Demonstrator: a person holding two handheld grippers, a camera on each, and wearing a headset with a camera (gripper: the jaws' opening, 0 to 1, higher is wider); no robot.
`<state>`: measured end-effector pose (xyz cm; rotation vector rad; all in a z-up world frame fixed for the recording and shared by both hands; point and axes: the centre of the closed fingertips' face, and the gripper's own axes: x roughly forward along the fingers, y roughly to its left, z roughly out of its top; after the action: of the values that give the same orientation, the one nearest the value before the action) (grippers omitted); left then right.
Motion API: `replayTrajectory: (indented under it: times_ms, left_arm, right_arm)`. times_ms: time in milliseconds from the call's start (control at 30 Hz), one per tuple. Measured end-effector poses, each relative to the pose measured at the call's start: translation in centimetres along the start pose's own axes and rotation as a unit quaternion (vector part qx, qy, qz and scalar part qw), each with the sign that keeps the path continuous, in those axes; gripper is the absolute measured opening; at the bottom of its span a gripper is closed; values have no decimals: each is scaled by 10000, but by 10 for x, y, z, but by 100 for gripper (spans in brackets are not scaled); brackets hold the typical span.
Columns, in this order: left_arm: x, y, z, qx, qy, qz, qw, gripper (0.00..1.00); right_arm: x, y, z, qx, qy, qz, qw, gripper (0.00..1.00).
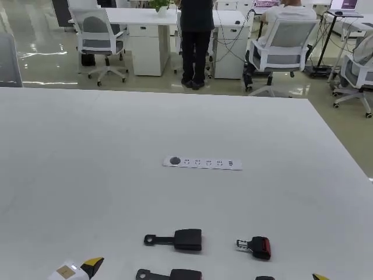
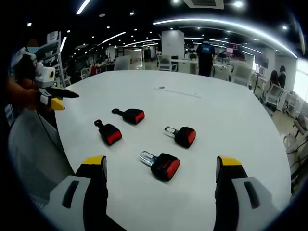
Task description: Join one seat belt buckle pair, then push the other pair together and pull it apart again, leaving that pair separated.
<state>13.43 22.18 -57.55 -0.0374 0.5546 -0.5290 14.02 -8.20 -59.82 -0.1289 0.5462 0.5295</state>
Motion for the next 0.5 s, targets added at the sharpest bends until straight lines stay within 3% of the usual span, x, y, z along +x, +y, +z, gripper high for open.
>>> replayTrajectory:
  times_ms: [500]
  left_arm:
    - [-1, -3, 3, -10, 0, -15, 10000, 99]
  right_arm:
    - [1, -2, -1, 7, 2, -20, 10000, 93]
